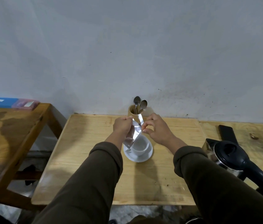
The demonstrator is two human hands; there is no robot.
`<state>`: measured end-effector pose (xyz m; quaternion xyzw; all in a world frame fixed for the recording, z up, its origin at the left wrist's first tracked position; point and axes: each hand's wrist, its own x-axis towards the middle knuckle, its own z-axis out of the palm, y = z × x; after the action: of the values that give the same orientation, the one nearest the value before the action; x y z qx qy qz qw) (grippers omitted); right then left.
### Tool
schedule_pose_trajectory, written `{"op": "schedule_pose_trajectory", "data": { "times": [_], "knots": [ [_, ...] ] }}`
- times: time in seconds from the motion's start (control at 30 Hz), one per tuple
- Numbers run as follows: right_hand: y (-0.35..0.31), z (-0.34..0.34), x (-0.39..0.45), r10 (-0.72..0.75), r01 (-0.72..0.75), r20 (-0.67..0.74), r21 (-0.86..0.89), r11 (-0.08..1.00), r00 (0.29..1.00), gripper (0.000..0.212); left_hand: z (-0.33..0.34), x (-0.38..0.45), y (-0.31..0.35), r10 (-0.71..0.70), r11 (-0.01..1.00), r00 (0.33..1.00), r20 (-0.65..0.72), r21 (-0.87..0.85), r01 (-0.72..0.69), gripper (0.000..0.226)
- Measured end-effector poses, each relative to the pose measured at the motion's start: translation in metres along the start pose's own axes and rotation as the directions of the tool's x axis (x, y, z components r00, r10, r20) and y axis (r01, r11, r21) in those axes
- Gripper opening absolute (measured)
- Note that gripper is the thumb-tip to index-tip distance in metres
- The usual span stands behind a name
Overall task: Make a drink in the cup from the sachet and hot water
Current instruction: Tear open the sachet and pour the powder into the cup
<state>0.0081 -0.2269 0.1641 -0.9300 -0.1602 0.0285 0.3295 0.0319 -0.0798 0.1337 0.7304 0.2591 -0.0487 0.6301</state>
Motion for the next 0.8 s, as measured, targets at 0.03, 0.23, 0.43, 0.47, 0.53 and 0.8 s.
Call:
{"op": "schedule_pose_trajectory", "data": {
  "times": [0.03, 0.23, 0.43, 0.47, 0.53, 0.8],
  "knots": [
    [0.002, 0.0, -0.002, 0.006, -0.006, 0.005, -0.001, 1.0, 1.0, 0.006, 0.0, -0.001, -0.001, -0.005, 1.0, 1.0, -0.007, 0.009, 0.005, 0.023],
    [0.004, -0.004, -0.013, 0.005, -0.005, 0.018, 0.032, 0.999, 1.0, 0.009, 0.004, -0.008, -0.007, -0.031, 0.998, 0.999, -0.015, 0.05, 0.032, 0.024],
    [0.008, -0.002, -0.027, -0.117, 0.126, 0.106, -0.086, 0.988, 0.987, 0.007, 0.002, -0.013, -0.025, -0.096, 0.99, 0.995, -0.012, 0.101, 0.097, 0.02],
    [0.009, 0.001, -0.029, -0.134, 0.148, 0.133, -0.103, 0.984, 0.982, 0.005, 0.002, -0.013, -0.028, -0.099, 0.988, 0.995, -0.015, 0.116, 0.1, 0.02],
    [0.009, 0.009, -0.032, -0.121, 0.145, 0.175, -0.132, 0.981, 0.977, 0.006, 0.001, -0.015, -0.035, -0.092, 0.985, 0.996, -0.013, 0.146, 0.093, 0.019],
    [0.016, 0.037, -0.038, -0.023, 0.055, 0.237, -0.129, 0.99, 0.971, 0.028, 0.005, -0.011, -0.05, -0.194, 0.958, 0.981, -0.014, 0.212, 0.193, 0.025]
  ]
}}
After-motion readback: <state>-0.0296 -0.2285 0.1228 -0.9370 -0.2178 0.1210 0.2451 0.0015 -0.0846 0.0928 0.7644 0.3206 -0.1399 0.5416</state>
